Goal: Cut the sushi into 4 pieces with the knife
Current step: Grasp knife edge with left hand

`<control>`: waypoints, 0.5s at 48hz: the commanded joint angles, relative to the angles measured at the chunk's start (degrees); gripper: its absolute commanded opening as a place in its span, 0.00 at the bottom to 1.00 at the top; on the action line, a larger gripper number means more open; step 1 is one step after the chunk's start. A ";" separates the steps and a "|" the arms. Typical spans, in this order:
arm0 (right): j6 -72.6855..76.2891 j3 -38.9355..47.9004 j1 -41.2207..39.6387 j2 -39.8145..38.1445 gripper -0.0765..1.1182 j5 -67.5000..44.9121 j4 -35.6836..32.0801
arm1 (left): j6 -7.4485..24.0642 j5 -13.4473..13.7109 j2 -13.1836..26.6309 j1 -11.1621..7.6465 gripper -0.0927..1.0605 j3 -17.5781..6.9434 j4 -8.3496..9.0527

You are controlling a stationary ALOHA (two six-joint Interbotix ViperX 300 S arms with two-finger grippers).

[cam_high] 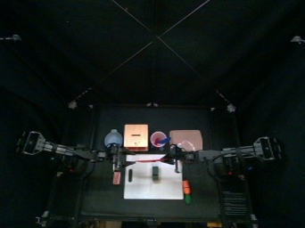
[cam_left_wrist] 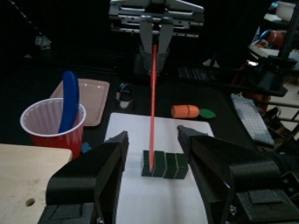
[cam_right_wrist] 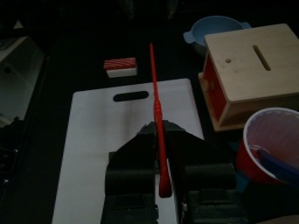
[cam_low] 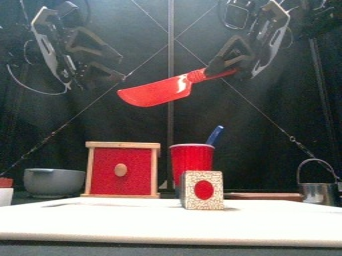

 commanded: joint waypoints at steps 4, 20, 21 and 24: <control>-0.18 0.79 -0.97 -0.62 0.16 -2.64 0.44 | 0.09 -0.35 4.48 -0.09 0.82 -3.78 1.58; -0.70 1.67 -0.97 -0.62 0.16 -3.34 -0.35 | 0.18 -0.70 10.72 0.53 0.81 -5.63 1.58; -0.70 1.76 -0.97 -0.70 0.16 -3.25 -0.44 | 0.18 -0.70 10.90 0.53 0.81 -5.63 1.58; -0.70 1.93 -0.97 -1.05 0.16 -3.25 -0.70 | 0.09 -0.70 11.34 0.53 0.81 -5.36 1.58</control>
